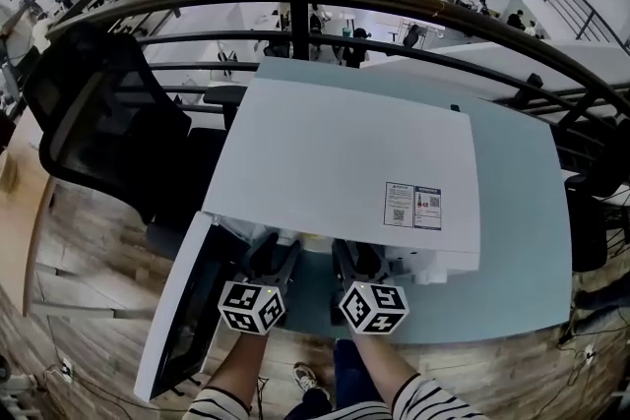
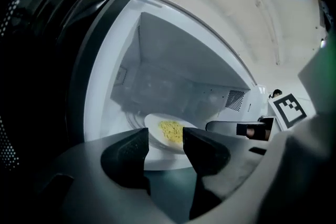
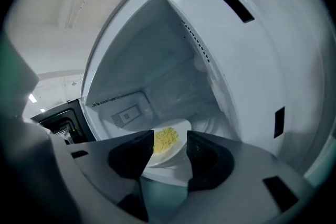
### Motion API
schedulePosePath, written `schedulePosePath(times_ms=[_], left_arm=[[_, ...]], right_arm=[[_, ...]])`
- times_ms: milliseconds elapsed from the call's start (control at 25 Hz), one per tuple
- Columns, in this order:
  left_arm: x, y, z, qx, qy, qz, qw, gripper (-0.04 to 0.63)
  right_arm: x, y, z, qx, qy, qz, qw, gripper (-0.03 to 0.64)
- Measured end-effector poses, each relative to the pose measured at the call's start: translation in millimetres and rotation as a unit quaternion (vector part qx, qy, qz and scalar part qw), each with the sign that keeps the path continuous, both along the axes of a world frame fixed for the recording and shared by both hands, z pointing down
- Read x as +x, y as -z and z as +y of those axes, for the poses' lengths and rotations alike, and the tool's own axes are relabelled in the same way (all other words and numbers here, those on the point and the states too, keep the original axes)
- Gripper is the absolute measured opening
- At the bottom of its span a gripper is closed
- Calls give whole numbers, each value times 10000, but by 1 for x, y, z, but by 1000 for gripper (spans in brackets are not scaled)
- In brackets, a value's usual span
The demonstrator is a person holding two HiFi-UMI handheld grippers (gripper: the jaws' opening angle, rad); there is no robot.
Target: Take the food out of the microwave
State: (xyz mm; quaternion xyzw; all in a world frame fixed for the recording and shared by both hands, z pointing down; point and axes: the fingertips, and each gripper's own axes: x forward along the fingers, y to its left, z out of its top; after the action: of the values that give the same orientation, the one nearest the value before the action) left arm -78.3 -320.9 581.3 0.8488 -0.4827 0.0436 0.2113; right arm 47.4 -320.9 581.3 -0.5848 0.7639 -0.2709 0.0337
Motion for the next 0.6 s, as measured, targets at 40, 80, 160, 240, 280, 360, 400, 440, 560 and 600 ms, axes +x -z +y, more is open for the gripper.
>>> schedulePosePath(times_ms=[40, 80, 160, 240, 280, 360, 400, 440, 560, 600], left_arm=[[0, -1, -2, -14, 12, 19, 10000, 184], [1, -2, -5, -33, 32, 36, 10000, 184], [1, -4, -9, -76, 88, 71, 9999, 184], [2, -5, -12, -113, 133, 109, 9998, 184], [2, -5, -13, -128, 146, 141, 9997, 184], [3, -6, -14, -157, 145, 223, 9995, 184], [5, -6, -15, -175, 126, 260, 9994, 184], [6, -7, -16, -201, 97, 292, 9993, 184], [9, -11, -16, -302, 10, 365, 9989, 184], [10, -12, -17, -322, 1, 386, 9987, 184]], right_arm=[[0, -1, -2, -13, -35, 33, 10000, 204], [0, -3, -4, -28, -80, 82, 9999, 204], [0, -5, -7, -59, -170, 182, 9997, 202], [-1, -7, -10, -110, -216, 205, 9995, 202], [-2, -8, -12, -149, -223, 196, 9994, 202], [-2, -11, -15, -237, -231, 212, 9992, 202], [-2, -11, -16, -267, -225, 232, 9991, 202], [-3, -12, -16, -283, -210, 247, 9991, 202], [-5, -11, -16, -309, -155, 228, 9991, 202], [-6, -12, -16, -319, -138, 205, 9992, 202]])
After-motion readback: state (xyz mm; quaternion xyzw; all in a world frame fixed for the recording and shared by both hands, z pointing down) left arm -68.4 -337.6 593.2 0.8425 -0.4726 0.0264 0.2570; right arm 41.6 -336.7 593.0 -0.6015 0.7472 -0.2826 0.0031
